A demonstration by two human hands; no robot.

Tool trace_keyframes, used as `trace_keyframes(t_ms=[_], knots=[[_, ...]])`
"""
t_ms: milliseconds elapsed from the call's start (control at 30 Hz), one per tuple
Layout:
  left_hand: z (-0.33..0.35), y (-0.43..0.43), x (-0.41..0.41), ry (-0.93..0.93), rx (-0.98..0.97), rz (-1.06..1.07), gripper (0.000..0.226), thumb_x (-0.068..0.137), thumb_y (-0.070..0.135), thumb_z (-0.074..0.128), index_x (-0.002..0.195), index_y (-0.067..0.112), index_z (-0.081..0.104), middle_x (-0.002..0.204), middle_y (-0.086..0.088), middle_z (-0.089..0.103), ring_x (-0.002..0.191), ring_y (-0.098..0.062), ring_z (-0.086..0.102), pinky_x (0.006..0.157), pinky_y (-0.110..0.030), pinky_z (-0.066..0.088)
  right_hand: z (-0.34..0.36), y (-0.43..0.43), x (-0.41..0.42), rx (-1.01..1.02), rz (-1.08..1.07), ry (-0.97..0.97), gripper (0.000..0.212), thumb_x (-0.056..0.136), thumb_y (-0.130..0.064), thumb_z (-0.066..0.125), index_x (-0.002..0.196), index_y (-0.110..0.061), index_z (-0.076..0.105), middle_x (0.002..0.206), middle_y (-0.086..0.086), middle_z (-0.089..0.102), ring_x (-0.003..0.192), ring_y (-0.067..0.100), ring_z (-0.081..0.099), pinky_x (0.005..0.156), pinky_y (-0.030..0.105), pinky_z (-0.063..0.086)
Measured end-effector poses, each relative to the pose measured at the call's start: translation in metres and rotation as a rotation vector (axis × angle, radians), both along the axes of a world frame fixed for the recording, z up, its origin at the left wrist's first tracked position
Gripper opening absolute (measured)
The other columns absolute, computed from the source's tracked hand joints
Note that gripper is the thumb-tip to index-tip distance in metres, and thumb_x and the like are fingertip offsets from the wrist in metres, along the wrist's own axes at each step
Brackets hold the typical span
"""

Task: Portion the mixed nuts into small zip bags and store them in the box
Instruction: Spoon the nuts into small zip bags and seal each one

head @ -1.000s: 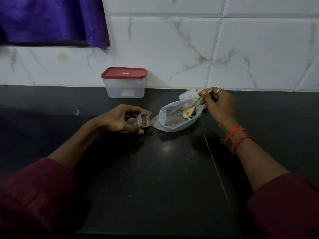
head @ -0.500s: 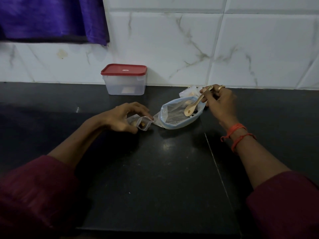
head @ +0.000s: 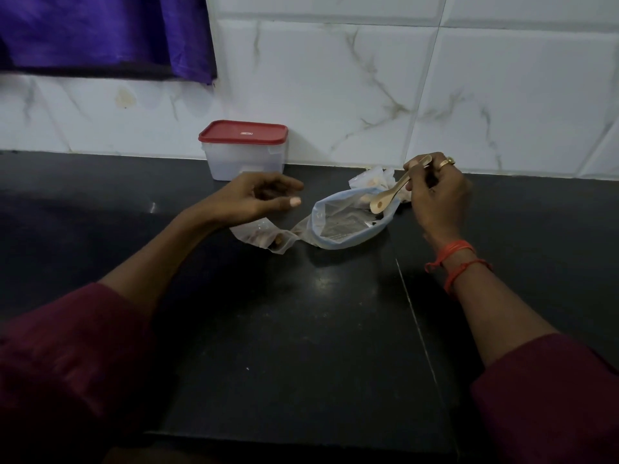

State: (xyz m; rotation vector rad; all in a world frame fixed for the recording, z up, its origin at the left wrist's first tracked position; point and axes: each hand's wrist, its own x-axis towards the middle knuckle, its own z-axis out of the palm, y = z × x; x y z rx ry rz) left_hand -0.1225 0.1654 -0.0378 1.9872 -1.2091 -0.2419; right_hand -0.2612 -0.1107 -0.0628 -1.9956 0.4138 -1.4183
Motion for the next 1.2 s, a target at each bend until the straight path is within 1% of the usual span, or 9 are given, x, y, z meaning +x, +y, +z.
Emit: trace_keyframes(t_ms=[167,300,400,500,700,833,933,1067,1200], knots=[[0.005,-0.049,0.003,-0.177,-0.101,0.095,0.023,0.092,0.024,0.069,0.112,0.015,0.072,0.105,0.004,0.072,0.094,-0.002,0.066,0.083,-0.021,0.054,-0.002,0.001,-0.001,-0.23,-0.087,0.022,0.035,0.097,-0.038,0.047,0.092,-0.012,0.07,0.074,0.008,0.071,0.073,0.031,0.064,0.085,0.041,0.049],[0.017,-0.1,0.006,-0.254,-0.072,0.028,0.024,0.093,0.019,0.067,0.116,0.012,0.07,0.111,-0.001,0.072,0.094,-0.001,0.065,0.088,-0.021,0.054,-0.004,0.006,-0.002,-0.336,-0.125,0.008,0.024,0.098,-0.029,0.053,0.089,-0.014,0.07,0.073,0.005,0.07,0.072,0.03,0.058,0.082,0.025,0.028],[0.021,-0.137,0.008,-0.338,0.041,-0.077,0.029,0.092,0.017,0.065,0.121,0.014,0.067,0.114,-0.003,0.071,0.101,-0.011,0.067,0.093,-0.028,0.054,-0.002,0.008,-0.003,-0.394,-0.118,0.022,0.023,0.098,-0.029,0.05,0.09,-0.017,0.067,0.077,-0.002,0.072,0.068,0.02,0.051,0.086,0.03,0.03],[0.02,-0.162,0.008,-0.431,0.213,-0.161,0.03,0.092,0.014,0.063,0.122,0.014,0.067,0.117,-0.001,0.07,0.099,-0.011,0.066,0.085,-0.02,0.047,-0.001,0.009,-0.003,-0.465,-0.127,0.014,0.02,0.096,-0.026,0.052,0.088,-0.016,0.067,0.072,-0.005,0.07,0.066,0.009,0.038,0.088,0.035,0.033],[0.017,-0.18,0.007,-0.536,0.257,-0.183,0.021,0.091,0.025,0.066,0.108,0.014,0.074,0.097,0.006,0.071,0.066,0.004,0.052,0.076,-0.023,0.039,-0.003,0.008,-0.001,-0.502,-0.136,-0.014,0.019,0.095,-0.025,0.054,0.084,-0.014,0.066,0.061,-0.002,0.065,0.061,0.011,0.035,0.086,0.034,0.033],[0.021,-0.171,0.01,-0.549,0.203,-0.107,0.018,0.089,0.026,0.067,0.103,0.019,0.076,0.095,0.002,0.075,0.078,-0.008,0.064,0.082,-0.033,0.055,-0.003,0.007,0.0,-0.455,-0.124,0.007,0.021,0.095,-0.027,0.052,0.086,-0.016,0.067,0.069,-0.004,0.07,0.062,0.008,0.038,0.086,0.032,0.033],[0.025,-0.159,0.014,-0.506,0.17,-0.014,0.02,0.088,0.023,0.067,0.105,0.018,0.075,0.097,0.001,0.075,0.086,-0.01,0.066,0.085,-0.034,0.057,0.002,0.012,0.0,-0.413,-0.096,-0.009,0.023,0.097,-0.028,0.052,0.09,-0.015,0.069,0.071,-0.002,0.071,0.063,0.017,0.054,0.085,0.032,0.037],[0.025,-0.141,0.015,-0.479,0.093,0.107,0.022,0.086,0.019,0.066,0.104,0.013,0.076,0.097,-0.002,0.075,0.084,-0.011,0.065,0.081,-0.031,0.057,0.007,0.021,0.0,-0.319,-0.028,-0.019,0.024,0.096,-0.03,0.054,0.09,-0.014,0.07,0.072,0.0,0.072,0.067,0.025,0.066,0.088,0.041,0.05],[0.024,-0.125,0.02,-0.402,0.003,0.243,0.019,0.084,0.017,0.065,0.097,0.01,0.078,0.09,-0.004,0.076,0.076,-0.014,0.068,0.07,-0.032,0.06,0.009,0.027,0.001,-0.305,0.04,0.006,0.021,0.095,-0.032,0.059,0.096,-0.016,0.072,0.076,0.0,0.073,0.072,0.024,0.069,0.08,0.046,0.056]])
